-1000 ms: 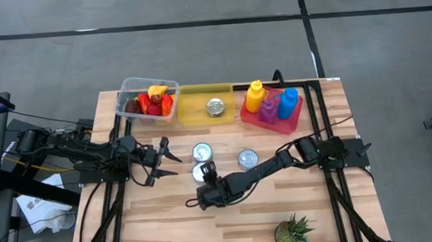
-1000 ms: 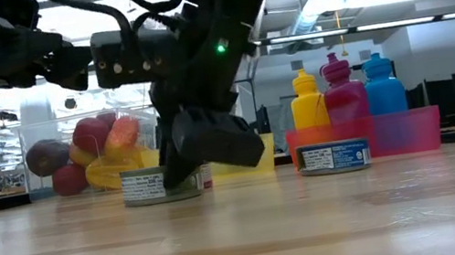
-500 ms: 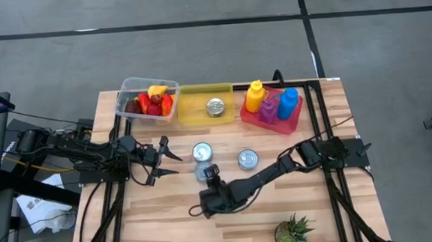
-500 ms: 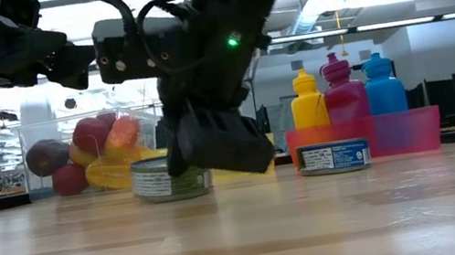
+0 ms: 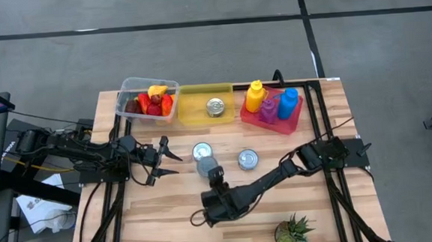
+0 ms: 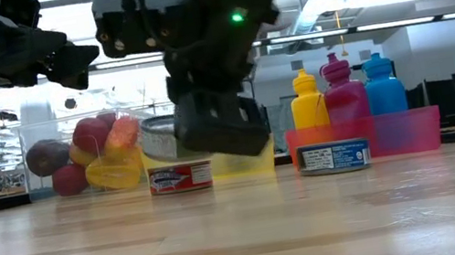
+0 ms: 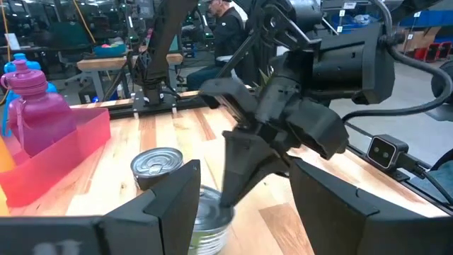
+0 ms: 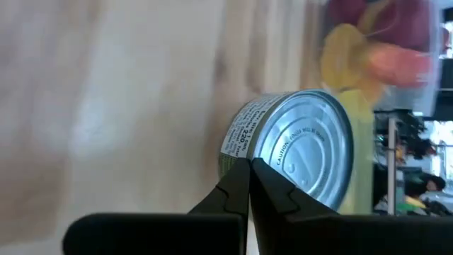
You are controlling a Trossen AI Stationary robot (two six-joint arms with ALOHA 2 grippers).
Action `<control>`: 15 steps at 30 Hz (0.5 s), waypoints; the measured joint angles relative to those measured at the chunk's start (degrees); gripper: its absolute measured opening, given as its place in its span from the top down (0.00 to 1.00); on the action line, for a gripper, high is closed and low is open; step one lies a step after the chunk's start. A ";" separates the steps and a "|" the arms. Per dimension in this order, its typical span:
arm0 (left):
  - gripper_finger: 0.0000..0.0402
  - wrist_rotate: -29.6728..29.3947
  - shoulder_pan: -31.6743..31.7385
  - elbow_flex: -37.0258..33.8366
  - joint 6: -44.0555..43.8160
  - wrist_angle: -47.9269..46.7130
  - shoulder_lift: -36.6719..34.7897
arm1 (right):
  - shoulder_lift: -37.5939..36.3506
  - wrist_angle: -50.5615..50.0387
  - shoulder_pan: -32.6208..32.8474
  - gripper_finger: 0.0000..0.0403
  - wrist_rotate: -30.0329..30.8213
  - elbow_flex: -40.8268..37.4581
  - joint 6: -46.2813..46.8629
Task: Pick & Place Food Item
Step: Put the green tuna can into the yellow bin
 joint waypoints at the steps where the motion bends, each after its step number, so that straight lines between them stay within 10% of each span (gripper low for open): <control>1: 0.48 0.00 0.00 0.00 0.00 0.00 0.00 | 0.00 -0.18 -0.49 1.00 0.22 0.55 -0.29; 15: 0.48 0.04 0.00 0.02 -1.40 -0.07 0.00 | -0.27 -9.90 -16.78 1.00 -0.13 9.20 -8.98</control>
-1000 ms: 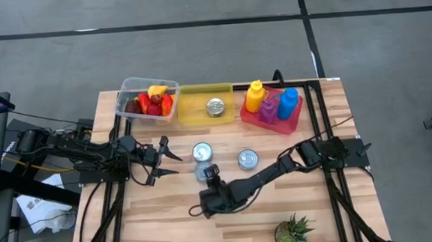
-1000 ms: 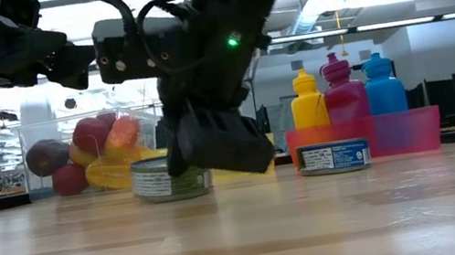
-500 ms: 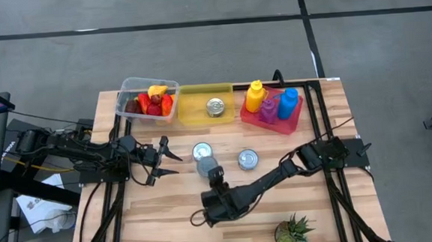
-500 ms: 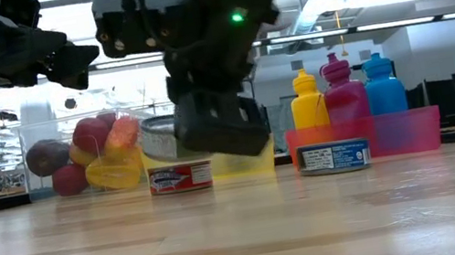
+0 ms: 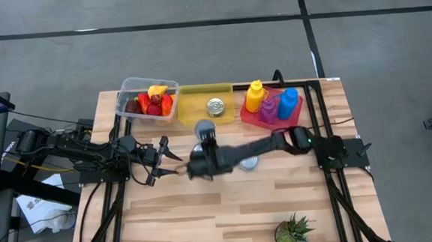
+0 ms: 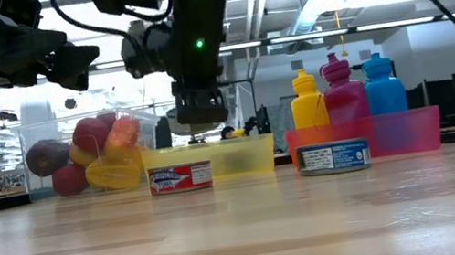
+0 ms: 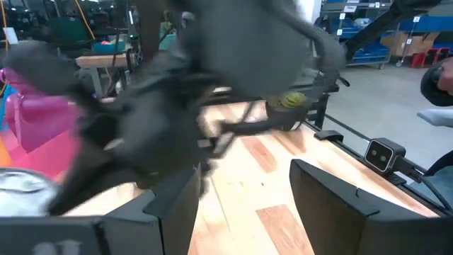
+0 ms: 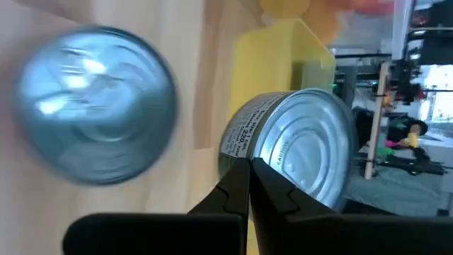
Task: Pick & Place Food Item
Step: Put the green tuna can into the yellow bin
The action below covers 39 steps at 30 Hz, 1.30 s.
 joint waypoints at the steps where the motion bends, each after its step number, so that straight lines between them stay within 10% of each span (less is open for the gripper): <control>1: 0.48 0.00 0.00 0.00 0.00 0.00 0.00 | -0.04 0.40 -1.44 1.00 -0.92 0.27 -1.18; 17: 0.48 0.00 0.00 0.02 0.02 -2.09 -0.02 | -0.61 5.77 -19.80 1.00 -13.40 0.57 -8.50; 30: 0.48 -0.32 0.00 0.02 1.38 -2.38 -0.02 | -0.67 3.76 -20.55 0.99 -18.92 0.57 -4.68; 39: 0.48 -1.07 0.00 0.02 1.38 -2.34 -0.02 | -0.67 2.86 -20.60 0.75 -16.10 0.57 -2.16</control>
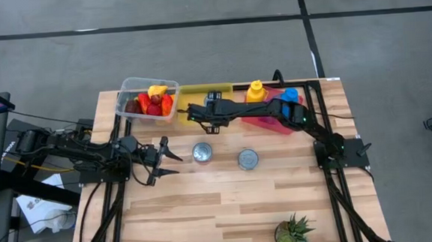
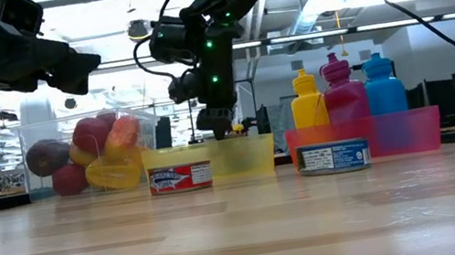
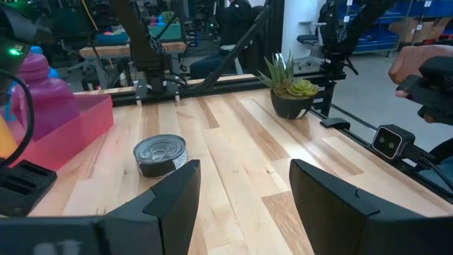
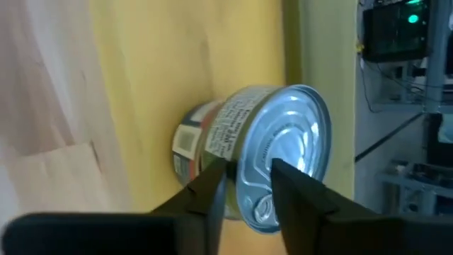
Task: Pick & Place Food Item
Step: Put the green tuna can into the yellow bin, then put the red tuna can into the yellow bin
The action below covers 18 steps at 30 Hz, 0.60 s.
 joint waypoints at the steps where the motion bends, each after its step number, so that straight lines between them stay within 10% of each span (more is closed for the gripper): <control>1: 0.48 0.00 0.00 0.00 0.00 0.00 0.00 | 0.00 -0.41 0.00 0.72 0.47 0.00 0.02; 12: 0.48 -0.01 0.02 0.00 0.11 0.09 0.00 | -0.09 -4.55 2.94 0.46 4.24 5.69 4.13; 18: 0.48 -1.56 0.02 0.00 0.07 -0.37 0.00 | -0.22 -7.41 8.90 0.44 -7.57 11.06 6.67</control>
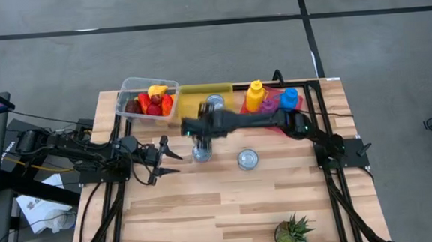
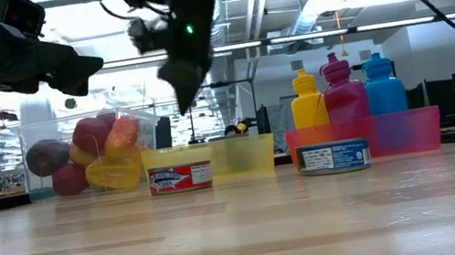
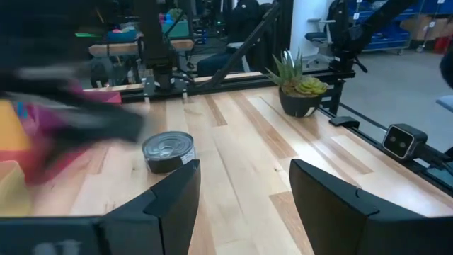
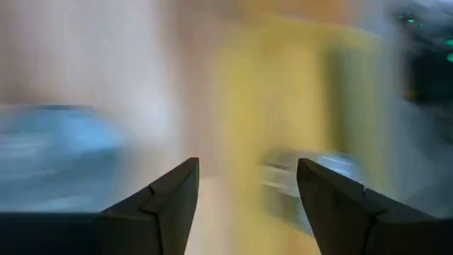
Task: Pick & Place Food Item
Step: Put the red tuna can into the yellow bin
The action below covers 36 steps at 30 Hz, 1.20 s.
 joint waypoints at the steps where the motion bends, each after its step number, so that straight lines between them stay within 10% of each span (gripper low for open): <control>1: 0.48 -0.22 0.00 0.00 0.12 0.03 0.00 | 0.02 -0.02 1.38 0.44 -3.21 0.01 -0.10; 6: 0.48 -4.13 0.00 0.00 0.17 0.51 -2.47 | 1.01 1.80 8.42 0.44 -15.31 0.02 -0.63; 36: 0.48 -11.09 -0.02 -4.37 1.98 -2.70 -16.52 | 1.57 28.95 18.58 0.57 -16.34 -12.81 -0.26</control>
